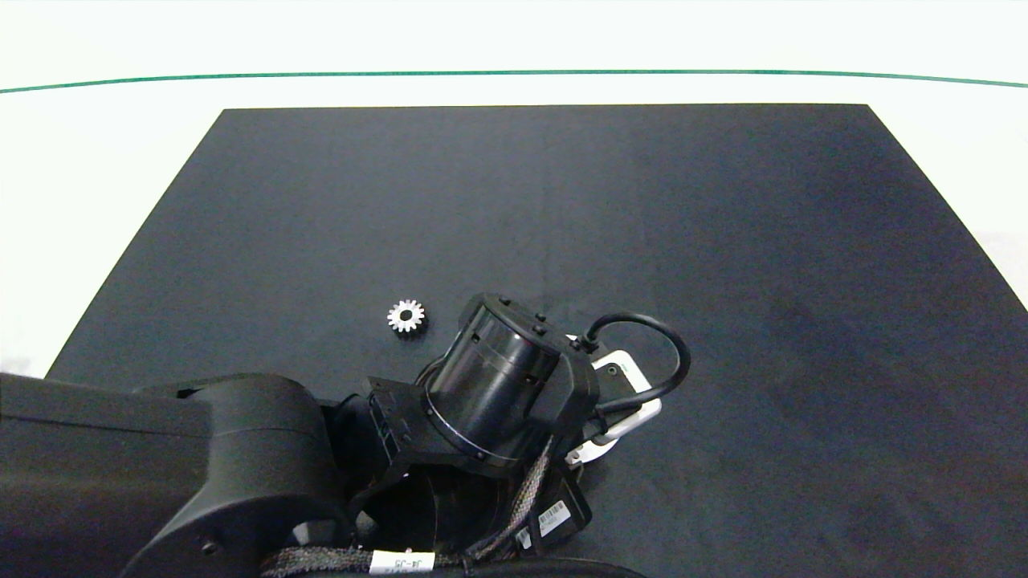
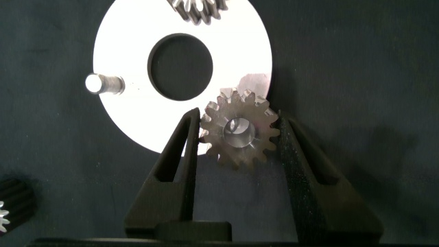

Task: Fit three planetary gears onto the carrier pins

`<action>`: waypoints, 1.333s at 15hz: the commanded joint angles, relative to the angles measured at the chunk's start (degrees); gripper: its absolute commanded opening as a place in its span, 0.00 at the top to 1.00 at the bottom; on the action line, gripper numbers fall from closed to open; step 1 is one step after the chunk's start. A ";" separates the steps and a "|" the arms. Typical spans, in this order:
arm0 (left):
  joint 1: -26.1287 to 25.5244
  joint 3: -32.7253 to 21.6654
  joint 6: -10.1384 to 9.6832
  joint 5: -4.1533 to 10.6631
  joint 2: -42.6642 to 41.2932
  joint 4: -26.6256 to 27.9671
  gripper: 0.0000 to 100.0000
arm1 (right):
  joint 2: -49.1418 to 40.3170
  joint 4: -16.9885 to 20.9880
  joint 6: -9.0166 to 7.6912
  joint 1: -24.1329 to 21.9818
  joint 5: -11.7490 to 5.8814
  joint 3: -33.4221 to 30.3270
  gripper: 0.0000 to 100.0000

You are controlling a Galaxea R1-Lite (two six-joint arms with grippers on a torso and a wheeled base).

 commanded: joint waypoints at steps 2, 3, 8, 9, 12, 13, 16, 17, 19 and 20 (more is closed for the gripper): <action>0.08 0.12 0.14 0.13 0.13 -0.04 0.87 | 0.05 0.26 0.01 0.04 -0.10 -0.21 0.00; 0.08 0.12 0.14 0.13 0.13 -0.04 0.87 | 0.05 0.26 0.01 0.04 -0.10 -0.21 0.00; 0.08 0.12 -0.04 0.13 0.40 -0.22 0.87 | 0.05 0.26 0.01 0.04 -0.10 -0.29 0.00; 0.08 0.12 0.05 0.13 0.66 -0.31 0.87 | 0.05 0.26 0.01 0.04 -0.10 -0.29 0.00; 0.08 0.03 0.14 0.22 1.19 -0.31 0.87 | -0.03 0.26 0.01 0.04 -0.19 -0.29 0.00; 0.08 0.03 0.05 0.13 1.27 -0.31 0.87 | -0.03 0.26 0.01 0.04 -0.10 -0.29 0.00; 0.52 0.03 0.40 0.13 1.27 -0.31 0.87 | -0.03 0.26 0.01 0.04 -0.10 -0.29 0.00; 0.69 0.03 0.49 0.13 1.27 -0.31 0.87 | -0.03 0.26 0.01 0.04 -0.10 -0.21 0.00; 1.04 0.03 0.57 0.13 1.19 -0.39 0.87 | 0.05 0.26 0.01 0.04 -0.10 -0.12 0.00; 1.22 0.03 0.66 0.13 1.01 -0.31 0.87 | 0.05 0.26 0.01 0.12 -0.10 -0.12 0.00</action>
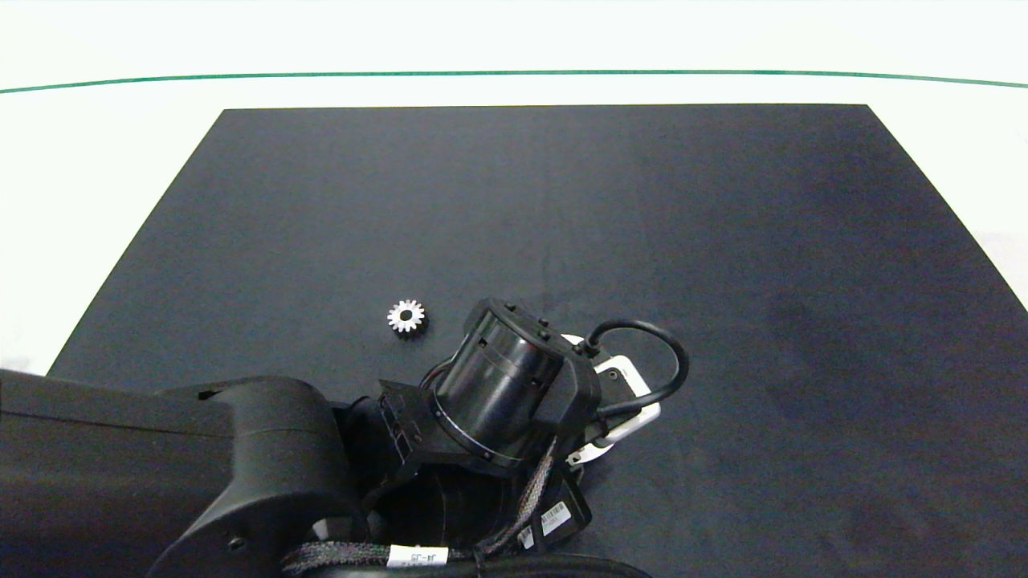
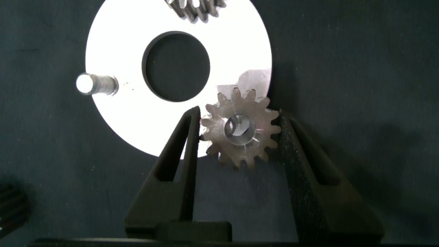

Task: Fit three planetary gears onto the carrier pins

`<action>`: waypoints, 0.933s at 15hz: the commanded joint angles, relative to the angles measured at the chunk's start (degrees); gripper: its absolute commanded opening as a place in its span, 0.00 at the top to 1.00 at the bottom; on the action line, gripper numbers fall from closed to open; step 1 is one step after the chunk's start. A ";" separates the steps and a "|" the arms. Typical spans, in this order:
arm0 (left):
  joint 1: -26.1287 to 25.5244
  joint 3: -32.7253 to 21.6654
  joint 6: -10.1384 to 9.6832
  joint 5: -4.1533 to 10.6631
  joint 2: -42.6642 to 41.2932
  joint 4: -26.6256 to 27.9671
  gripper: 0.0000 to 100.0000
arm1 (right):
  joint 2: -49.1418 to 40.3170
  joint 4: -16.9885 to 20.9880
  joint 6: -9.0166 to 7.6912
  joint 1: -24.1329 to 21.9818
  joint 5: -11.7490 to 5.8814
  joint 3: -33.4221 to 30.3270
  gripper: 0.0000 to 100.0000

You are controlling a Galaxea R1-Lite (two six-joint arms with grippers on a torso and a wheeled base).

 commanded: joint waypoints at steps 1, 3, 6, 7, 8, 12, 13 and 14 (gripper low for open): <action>0.37 -0.08 0.31 0.22 -0.20 0.07 0.87 | 0.05 0.26 0.03 0.09 0.05 0.15 0.00; 0.45 -0.17 0.31 0.22 -0.29 0.07 0.87 | 0.05 0.26 0.03 0.00 0.32 0.15 0.00; 0.28 -0.87 0.40 0.22 -0.37 0.16 0.87 | 0.14 0.26 0.03 0.00 0.40 0.24 0.00; 0.28 -1.22 0.40 0.22 -0.55 0.25 0.87 | 0.14 0.26 0.03 0.00 0.40 0.24 0.00; 0.28 -1.22 0.40 0.22 -0.55 0.25 0.87 | 0.14 0.26 0.03 0.00 0.49 0.24 0.00; 0.45 -0.25 0.22 0.22 -0.46 0.25 0.87 | 0.14 0.26 0.03 0.00 1.02 0.24 0.00; 0.45 -0.17 0.31 0.22 -0.37 0.25 0.87 | 0.14 0.26 0.03 0.00 1.02 0.15 0.00; 0.45 -0.17 0.22 0.22 -0.37 0.25 0.87 | 0.14 0.26 0.03 0.00 1.11 0.24 0.00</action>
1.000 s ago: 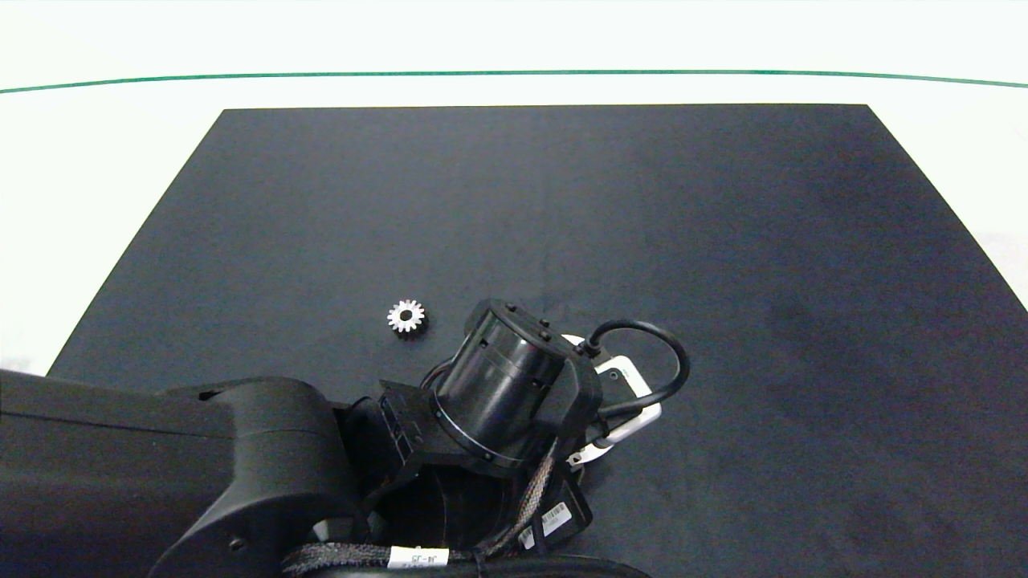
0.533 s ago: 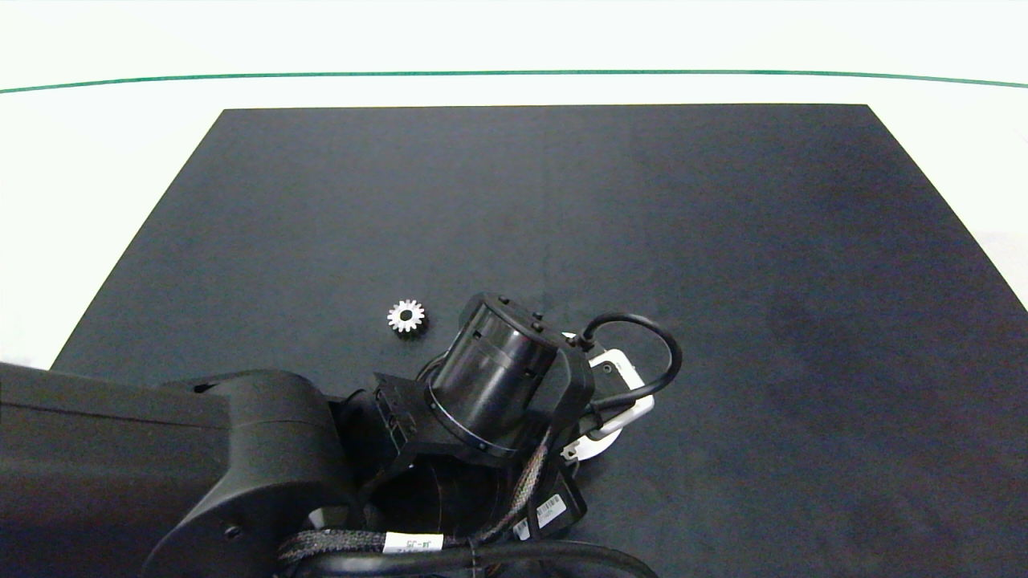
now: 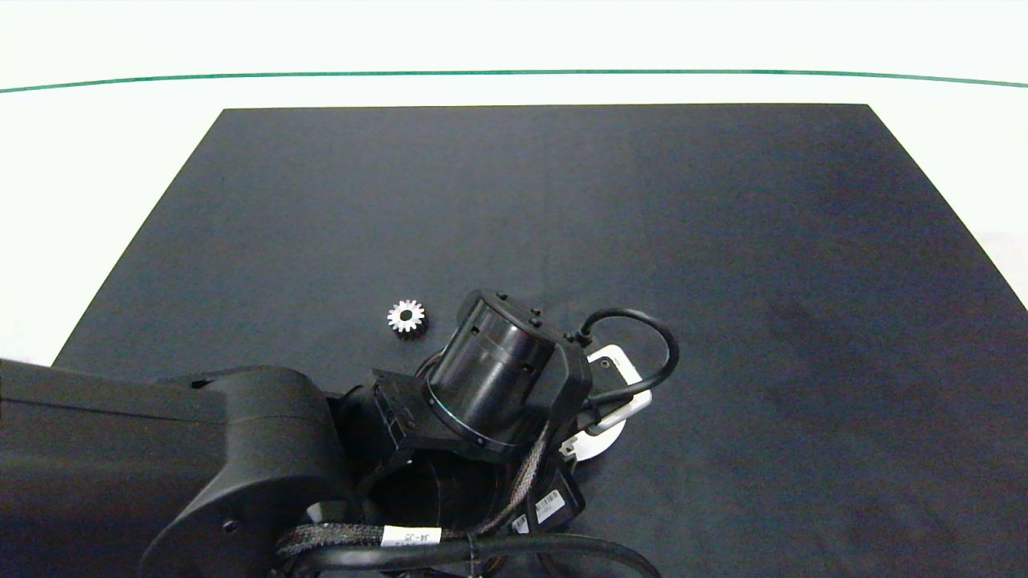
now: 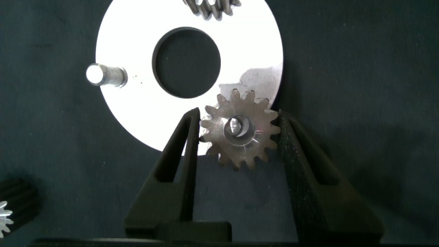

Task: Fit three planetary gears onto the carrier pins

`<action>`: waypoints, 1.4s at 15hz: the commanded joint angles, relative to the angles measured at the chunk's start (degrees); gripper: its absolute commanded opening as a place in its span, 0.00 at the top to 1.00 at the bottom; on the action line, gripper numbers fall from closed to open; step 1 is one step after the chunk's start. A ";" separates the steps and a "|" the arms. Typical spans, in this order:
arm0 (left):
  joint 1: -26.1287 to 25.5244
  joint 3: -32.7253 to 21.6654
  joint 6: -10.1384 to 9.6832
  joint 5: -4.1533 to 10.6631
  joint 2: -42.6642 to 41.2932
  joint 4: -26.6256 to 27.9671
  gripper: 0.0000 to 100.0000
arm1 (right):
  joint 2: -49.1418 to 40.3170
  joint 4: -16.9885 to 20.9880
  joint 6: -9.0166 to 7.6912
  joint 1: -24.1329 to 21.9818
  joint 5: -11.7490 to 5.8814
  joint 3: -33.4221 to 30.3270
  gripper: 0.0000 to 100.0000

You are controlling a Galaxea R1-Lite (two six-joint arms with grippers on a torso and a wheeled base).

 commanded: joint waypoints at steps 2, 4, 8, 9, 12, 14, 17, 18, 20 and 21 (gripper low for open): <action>0.52 0.20 0.17 0.08 0.03 -0.13 0.87 | 0.08 0.26 0.03 0.01 -0.06 0.00 0.00; 0.78 0.29 0.17 0.08 0.03 -0.04 0.87 | 0.08 0.26 0.03 0.01 -0.15 -0.09 0.00; 0.78 1.08 0.17 0.08 0.03 -0.13 0.87 | 0.08 0.26 0.03 0.01 -0.15 0.00 0.00; 0.78 1.08 0.25 0.08 -0.06 -0.04 0.87 | 0.08 0.26 0.03 0.01 -0.15 0.00 0.00; 0.78 1.08 0.43 0.08 -0.06 -0.40 0.87 | 0.34 0.26 0.03 0.01 -0.15 -0.18 0.00; 0.78 1.08 0.60 0.08 0.03 -0.57 0.87 | 0.43 0.26 0.03 0.01 -0.15 -0.27 0.00; 0.78 1.43 0.87 0.08 0.20 -0.57 0.87 | 0.43 0.26 0.03 0.01 -0.15 -0.36 0.00; 0.78 1.52 0.87 0.08 0.20 -0.66 0.00 | 0.43 0.17 0.03 0.01 -0.15 -0.36 0.00; 0.78 1.52 0.96 0.08 -0.06 -0.75 0.00 | 0.52 0.17 0.03 0.01 -0.15 -0.36 0.00; 0.78 1.43 0.87 0.08 0.03 -0.84 0.00 | 0.52 0.08 0.03 0.01 -0.15 -0.36 0.00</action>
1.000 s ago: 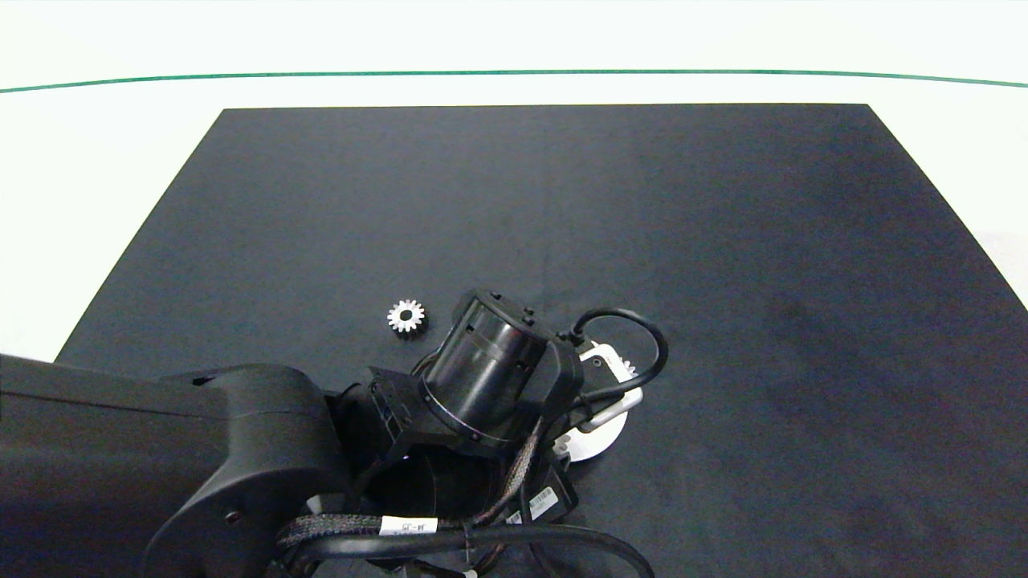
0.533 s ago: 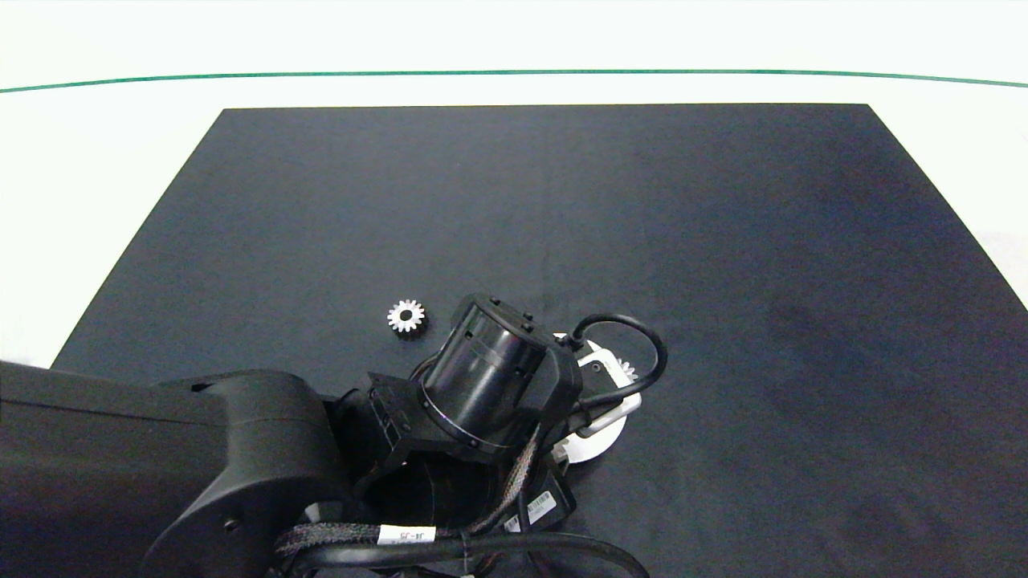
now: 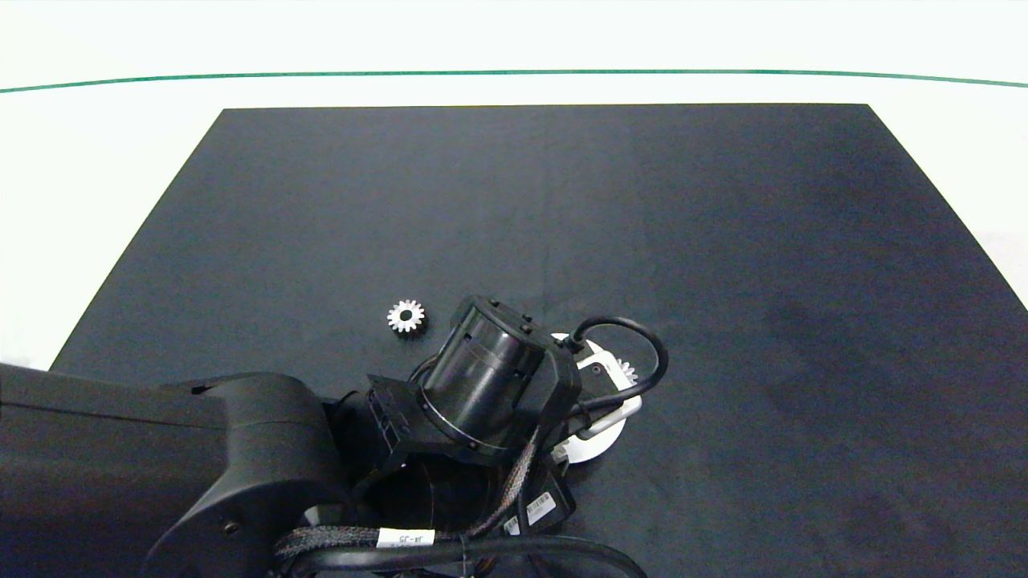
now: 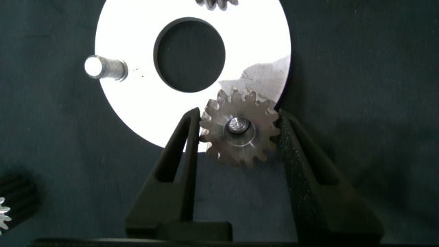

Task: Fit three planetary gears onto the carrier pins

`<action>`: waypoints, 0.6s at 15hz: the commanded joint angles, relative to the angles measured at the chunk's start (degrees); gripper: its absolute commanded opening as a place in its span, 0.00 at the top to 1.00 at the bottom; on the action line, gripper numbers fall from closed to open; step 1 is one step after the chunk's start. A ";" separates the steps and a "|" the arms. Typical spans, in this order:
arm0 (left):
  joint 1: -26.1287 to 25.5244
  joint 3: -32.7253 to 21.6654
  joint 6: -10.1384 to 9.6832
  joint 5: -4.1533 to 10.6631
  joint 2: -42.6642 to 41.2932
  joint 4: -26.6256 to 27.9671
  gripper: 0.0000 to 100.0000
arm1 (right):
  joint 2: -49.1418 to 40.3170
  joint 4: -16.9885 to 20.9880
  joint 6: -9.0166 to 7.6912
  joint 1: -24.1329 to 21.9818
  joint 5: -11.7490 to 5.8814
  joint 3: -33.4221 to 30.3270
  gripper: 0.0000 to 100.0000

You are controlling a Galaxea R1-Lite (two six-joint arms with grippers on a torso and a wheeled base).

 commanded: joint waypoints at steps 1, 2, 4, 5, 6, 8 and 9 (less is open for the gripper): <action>-0.09 -0.03 -0.05 0.13 0.03 -0.04 0.00 | 0.12 0.19 0.03 0.04 -0.11 0.01 0.00; -0.09 -0.12 -0.05 0.13 0.20 -0.22 0.00 | 0.12 0.19 0.03 0.04 -0.11 0.01 0.00; -0.09 -0.12 0.04 0.13 0.20 -0.75 0.00 | 0.38 0.19 0.03 0.04 -0.11 0.01 0.00; -0.09 -0.12 0.12 0.13 -0.32 -0.48 0.00 | 0.38 0.11 0.03 0.04 -0.11 0.01 0.00; -0.26 -0.03 0.04 0.13 -1.55 0.22 0.00 | 0.38 0.11 0.03 0.04 -0.11 0.10 0.00; -0.26 -1.09 0.04 0.13 -4.45 4.62 0.00 | 0.56 0.11 0.03 0.04 -0.03 0.19 0.00; -0.09 -2.23 0.04 0.13 -5.86 6.02 0.00 | 0.82 -0.07 0.03 0.04 0.15 0.10 0.00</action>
